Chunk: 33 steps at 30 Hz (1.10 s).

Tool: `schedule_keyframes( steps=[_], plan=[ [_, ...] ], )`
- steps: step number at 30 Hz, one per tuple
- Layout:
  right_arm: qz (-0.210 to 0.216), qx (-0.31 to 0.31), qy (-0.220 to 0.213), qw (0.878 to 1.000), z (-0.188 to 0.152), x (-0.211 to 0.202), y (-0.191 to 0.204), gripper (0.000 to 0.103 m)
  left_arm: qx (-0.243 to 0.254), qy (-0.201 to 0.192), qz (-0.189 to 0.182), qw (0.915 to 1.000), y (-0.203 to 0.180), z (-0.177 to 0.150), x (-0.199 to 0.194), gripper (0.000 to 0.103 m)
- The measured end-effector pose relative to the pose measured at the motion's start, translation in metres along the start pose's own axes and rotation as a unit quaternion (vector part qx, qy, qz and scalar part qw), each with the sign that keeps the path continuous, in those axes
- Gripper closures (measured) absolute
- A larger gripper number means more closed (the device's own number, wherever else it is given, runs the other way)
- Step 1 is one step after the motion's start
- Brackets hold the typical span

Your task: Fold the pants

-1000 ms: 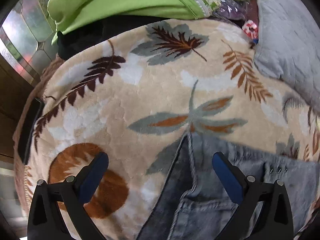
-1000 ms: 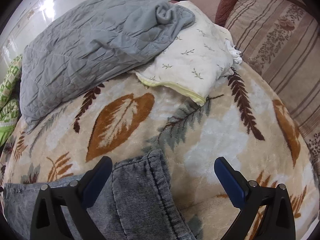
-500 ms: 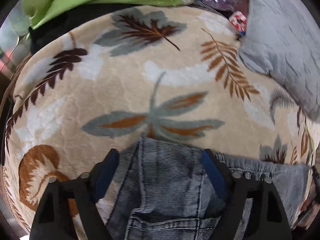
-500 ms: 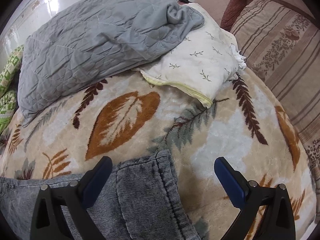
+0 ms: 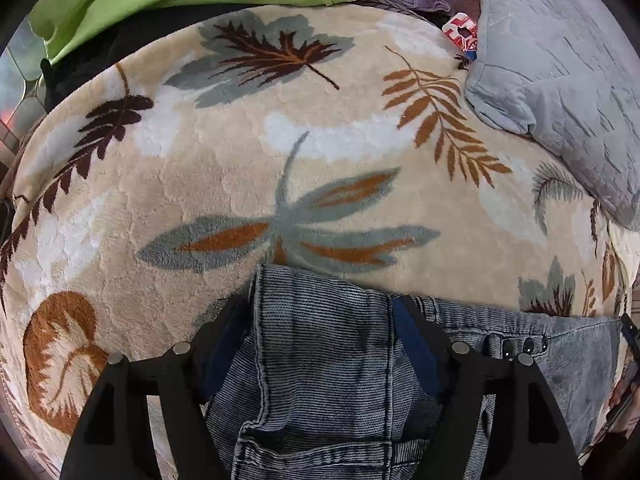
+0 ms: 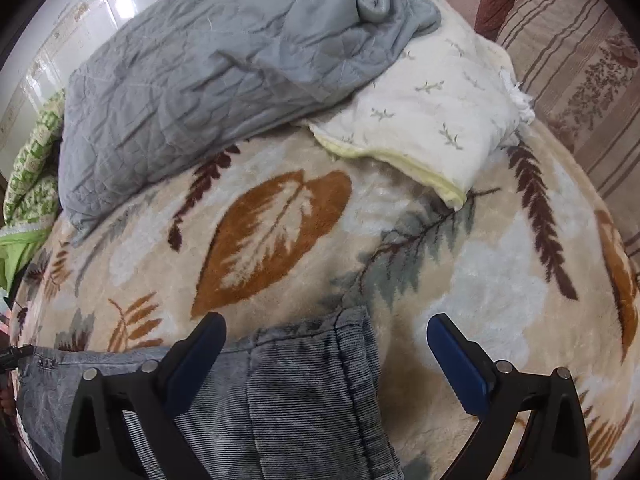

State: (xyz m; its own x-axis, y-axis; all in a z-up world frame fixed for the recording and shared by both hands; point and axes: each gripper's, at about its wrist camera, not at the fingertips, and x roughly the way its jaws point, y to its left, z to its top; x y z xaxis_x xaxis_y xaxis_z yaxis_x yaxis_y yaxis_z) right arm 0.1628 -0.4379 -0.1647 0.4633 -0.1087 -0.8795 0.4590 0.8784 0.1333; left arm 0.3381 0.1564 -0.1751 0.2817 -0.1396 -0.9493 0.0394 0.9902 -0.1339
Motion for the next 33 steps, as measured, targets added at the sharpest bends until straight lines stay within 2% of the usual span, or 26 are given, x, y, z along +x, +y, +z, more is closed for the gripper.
schedule_keyframes(
  steps=[3, 5, 6, 8, 9, 11, 12, 15, 21, 28, 33],
  plan=[
    [-0.004, 0.0, 0.008, 1.0, 0.0, 0.007, -0.002, 0.003, 0.005, -0.006, 0.006, 1.0, -0.007, -0.001, 0.002, 0.032],
    [-0.006, 0.003, 0.013, 1.0, 0.0, 0.013, -0.004, 0.005, 0.008, -0.009, 0.0, 0.9999, -0.011, -0.004, 0.001, 0.048],
    [-0.004, 0.005, 0.017, 1.0, 0.0, 0.017, -0.005, 0.011, 0.011, -0.01, -0.004, 0.9999, -0.013, -0.005, -0.001, 0.053],
    [0.024, 0.019, 0.029, 0.999, -0.003, 0.025, -0.007, 0.029, 0.015, -0.01, -0.013, 0.9998, -0.019, -0.007, -0.004, 0.074],
    [0.027, 0.025, 0.03, 0.999, -0.005, 0.027, -0.007, 0.039, 0.016, -0.012, -0.012, 0.9997, -0.021, -0.008, -0.007, 0.076],
    [0.013, 0.019, 0.025, 0.999, -0.006, 0.024, -0.002, 0.052, 0.022, -0.023, 0.0, 0.9995, -0.026, -0.01, -0.014, 0.091],
    [0.015, 0.016, 0.026, 0.999, -0.007, 0.021, 0.001, 0.066, 0.023, -0.029, 0.001, 0.9993, -0.026, -0.011, -0.019, 0.091],
    [0.017, 0.014, -0.001, 1.0, -0.007, 0.001, 0.006, 0.08, 0.021, -0.05, -0.009, 0.9985, -0.022, -0.012, -0.036, 0.092],
    [0.047, 0.015, -0.071, 0.996, -0.011, -0.057, 0.016, 0.082, 0.012, -0.097, -0.035, 0.9946, -0.019, -0.016, -0.084, 0.092],
    [0.085, 0.055, -0.171, 0.98, -0.019, -0.117, 0.013, 0.082, 0.005, -0.16, -0.074, 0.9843, -0.016, -0.036, -0.146, 0.092],
    [0.093, 0.089, -0.193, 0.973, -0.04, -0.138, -0.004, 0.083, 0.01, -0.196, -0.102, 0.9752, -0.009, -0.073, -0.175, 0.092]
  ],
)
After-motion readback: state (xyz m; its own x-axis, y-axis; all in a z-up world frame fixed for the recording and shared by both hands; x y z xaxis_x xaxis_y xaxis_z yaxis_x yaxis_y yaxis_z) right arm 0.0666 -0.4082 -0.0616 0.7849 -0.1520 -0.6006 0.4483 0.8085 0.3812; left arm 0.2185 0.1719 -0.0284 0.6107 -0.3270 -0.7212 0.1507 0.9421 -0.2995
